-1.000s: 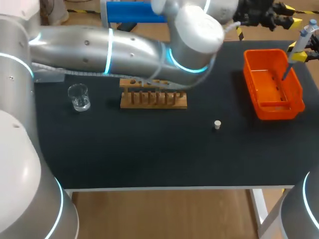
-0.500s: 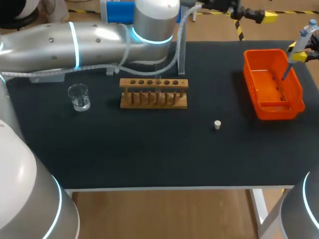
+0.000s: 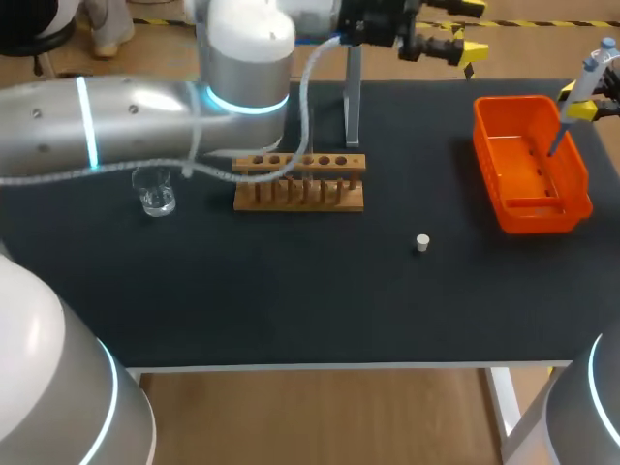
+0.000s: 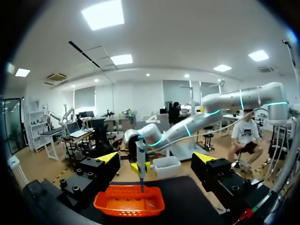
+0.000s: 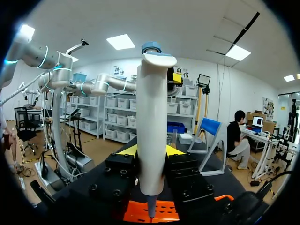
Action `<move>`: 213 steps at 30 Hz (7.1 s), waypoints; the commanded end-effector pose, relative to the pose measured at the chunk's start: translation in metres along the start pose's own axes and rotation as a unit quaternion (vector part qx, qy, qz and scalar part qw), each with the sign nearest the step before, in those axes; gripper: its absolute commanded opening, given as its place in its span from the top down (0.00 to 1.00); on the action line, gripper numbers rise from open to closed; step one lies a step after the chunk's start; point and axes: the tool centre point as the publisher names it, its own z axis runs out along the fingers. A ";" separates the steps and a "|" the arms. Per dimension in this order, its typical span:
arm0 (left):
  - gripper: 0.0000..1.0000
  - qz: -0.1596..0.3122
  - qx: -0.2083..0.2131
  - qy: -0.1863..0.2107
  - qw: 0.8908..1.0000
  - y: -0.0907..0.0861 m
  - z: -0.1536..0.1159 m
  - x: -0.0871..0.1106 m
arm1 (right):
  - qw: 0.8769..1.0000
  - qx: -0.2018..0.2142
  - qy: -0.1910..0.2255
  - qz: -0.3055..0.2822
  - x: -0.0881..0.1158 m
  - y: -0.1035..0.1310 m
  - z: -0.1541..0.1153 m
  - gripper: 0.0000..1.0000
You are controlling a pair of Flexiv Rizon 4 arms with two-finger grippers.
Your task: Invert the test tube, pick up the pipette, mount the tip to pipette, aspirate from beaker and dispense into the tube, eject the tip, return the pipette, and cap with the stopper.
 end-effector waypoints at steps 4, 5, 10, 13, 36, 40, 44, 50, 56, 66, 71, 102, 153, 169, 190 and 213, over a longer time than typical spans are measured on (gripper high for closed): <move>0.00 -0.005 0.026 -0.058 0.998 0.013 -0.040 0.043 | 1.000 0.001 0.002 0.000 -0.001 0.000 -0.001 1.00; 0.00 -0.004 0.027 -0.061 0.998 0.015 -0.044 0.046 | 1.000 0.001 0.002 0.000 -0.001 0.000 -0.001 1.00; 0.00 -0.010 0.029 -0.082 0.996 0.024 -0.060 0.060 | 1.000 0.001 0.002 0.000 -0.001 0.000 -0.001 1.00; 0.00 -0.017 0.029 -0.097 0.995 0.030 -0.070 0.068 | 1.000 0.001 0.002 0.000 -0.001 0.000 -0.001 1.00; 0.00 -0.030 0.025 -0.162 0.986 0.056 -0.119 0.099 | 1.000 0.001 0.002 0.000 -0.001 0.000 -0.001 1.00; 0.00 -0.032 0.024 -0.164 0.986 0.058 -0.121 0.100 | 1.000 0.001 0.002 0.000 -0.001 0.000 -0.001 1.00; 0.00 -0.032 0.024 -0.167 0.985 0.059 -0.121 0.100 | 1.000 0.001 0.002 0.000 -0.001 0.000 -0.001 1.00; 0.00 -0.035 0.025 -0.175 0.984 0.062 -0.122 0.102 | 1.000 0.001 0.002 0.000 -0.001 0.000 -0.001 1.00; 0.00 -0.035 0.022 -0.174 0.984 0.063 -0.122 0.103 | 1.000 0.001 0.002 0.000 -0.001 0.000 -0.001 1.00; 0.00 -0.035 0.022 -0.174 0.984 0.063 -0.122 0.103 | 1.000 0.001 0.002 0.000 -0.001 0.000 -0.001 1.00; 0.00 -0.035 0.022 -0.174 0.984 0.063 -0.122 0.103 | 1.000 0.001 0.002 0.000 -0.001 0.000 -0.001 1.00; 0.00 -0.035 0.022 -0.174 0.984 0.063 -0.122 0.103 | 1.000 -0.001 -0.020 -0.004 0.016 0.029 0.064 1.00; 0.00 -0.035 0.022 -0.174 0.984 0.063 -0.122 0.103 | 0.999 -0.008 0.026 0.020 0.040 0.061 0.297 1.00; 0.00 -0.035 0.022 -0.174 0.984 0.063 -0.122 0.103 | 0.999 0.002 0.026 0.023 0.046 0.055 0.329 1.00; 0.00 -0.035 0.022 -0.174 0.984 0.063 -0.122 0.103 | 1.000 -0.005 -0.015 -0.003 0.033 0.049 0.352 1.00; 0.83 -0.035 0.022 -0.174 0.984 0.063 -0.122 0.103 | 0.999 -0.015 -0.039 -0.008 0.028 0.047 0.356 1.00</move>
